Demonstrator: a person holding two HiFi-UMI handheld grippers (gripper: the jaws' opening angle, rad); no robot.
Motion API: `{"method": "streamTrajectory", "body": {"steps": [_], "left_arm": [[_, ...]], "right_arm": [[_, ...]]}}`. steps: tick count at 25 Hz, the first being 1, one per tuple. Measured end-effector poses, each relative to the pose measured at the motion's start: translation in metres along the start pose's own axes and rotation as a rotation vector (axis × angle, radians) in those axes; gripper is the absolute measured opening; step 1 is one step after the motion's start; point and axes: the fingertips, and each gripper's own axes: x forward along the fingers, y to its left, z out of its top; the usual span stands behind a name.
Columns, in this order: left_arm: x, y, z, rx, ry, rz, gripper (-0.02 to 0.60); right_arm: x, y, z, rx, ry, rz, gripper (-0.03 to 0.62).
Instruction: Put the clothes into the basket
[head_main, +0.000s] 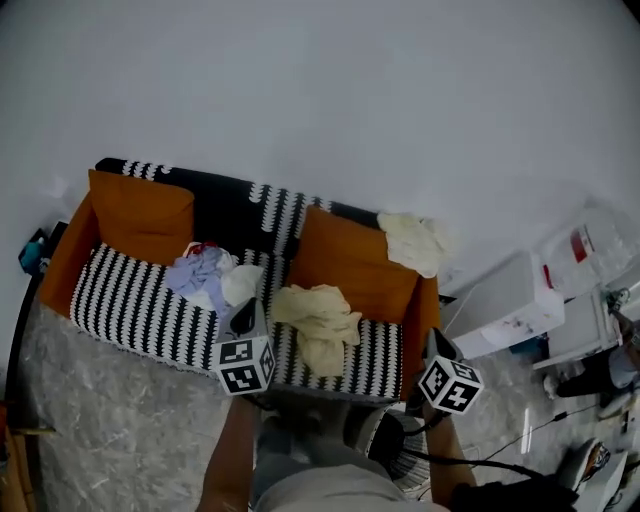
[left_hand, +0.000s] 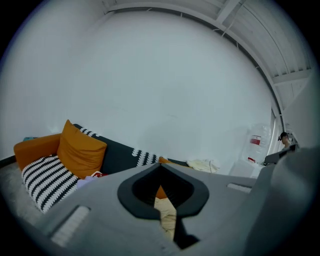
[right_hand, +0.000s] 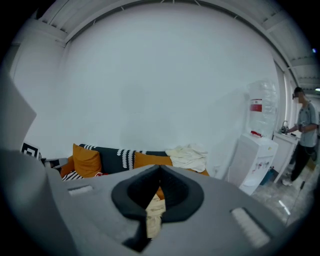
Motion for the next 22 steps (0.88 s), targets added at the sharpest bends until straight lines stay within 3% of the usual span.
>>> {"method": "streamTrajectory", "body": {"steps": [7,12,22], "left_arm": [[0.008,0.029,-0.022,-0.007,0.064,0.069,0.005],[0.014,0.052,-0.013,0.017,0.092,0.136,0.006],[0.041,0.105,-0.023,0.024,0.166,0.234,0.005]], "right_arm": [[0.063,0.021,-0.004,0.030,0.031,0.053,0.003],[0.118,0.044,-0.006,0.084,0.071,0.119,0.003],[0.201,0.096,-0.020,0.044,0.164,0.202,0.003]]}}
